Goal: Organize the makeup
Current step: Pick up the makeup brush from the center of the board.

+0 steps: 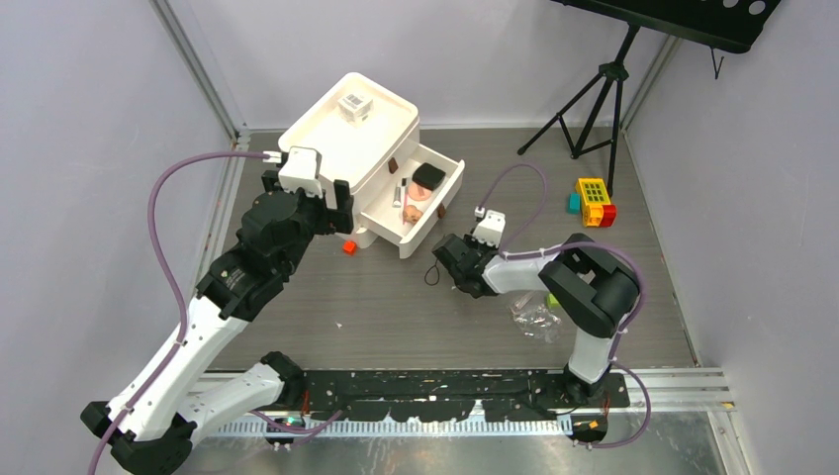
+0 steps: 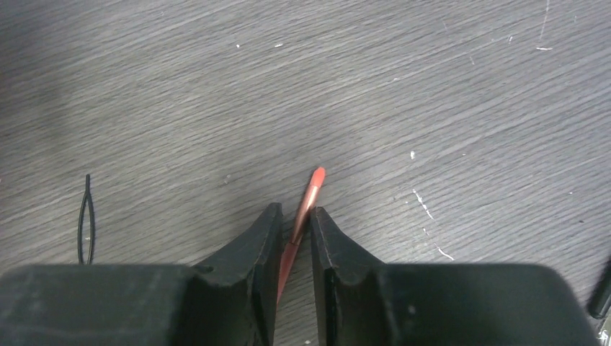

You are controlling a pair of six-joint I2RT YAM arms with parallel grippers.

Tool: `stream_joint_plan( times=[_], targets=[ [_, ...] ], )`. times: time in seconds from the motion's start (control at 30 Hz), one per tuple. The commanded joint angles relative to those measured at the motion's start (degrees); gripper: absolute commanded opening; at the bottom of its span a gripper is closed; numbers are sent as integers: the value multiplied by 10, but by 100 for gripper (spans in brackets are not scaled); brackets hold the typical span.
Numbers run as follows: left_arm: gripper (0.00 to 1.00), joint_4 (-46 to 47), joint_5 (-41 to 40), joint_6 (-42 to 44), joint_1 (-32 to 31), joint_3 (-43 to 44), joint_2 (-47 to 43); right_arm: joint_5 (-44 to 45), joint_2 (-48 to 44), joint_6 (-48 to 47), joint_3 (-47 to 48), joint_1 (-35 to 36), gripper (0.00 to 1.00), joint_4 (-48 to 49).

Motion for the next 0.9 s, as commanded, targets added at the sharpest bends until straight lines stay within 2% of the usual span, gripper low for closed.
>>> stream_joint_plan(
  times=[0.0,0.23,0.43,0.87],
  targets=[
    [90,30,9,-9,2,-2,-5,-63,52,30,-54,4,23,-76],
    [90,31,14,-13,2,-2,-4,-50,60,29,-61,6,1,-56],
    [90,32,29,-21,2,-4,-4,-17,21,7,-60,17,0,-47],
    [89,31,26,-20,2,-3,-7,-18,-247,-70,-34,17,0,-105]
  ],
)
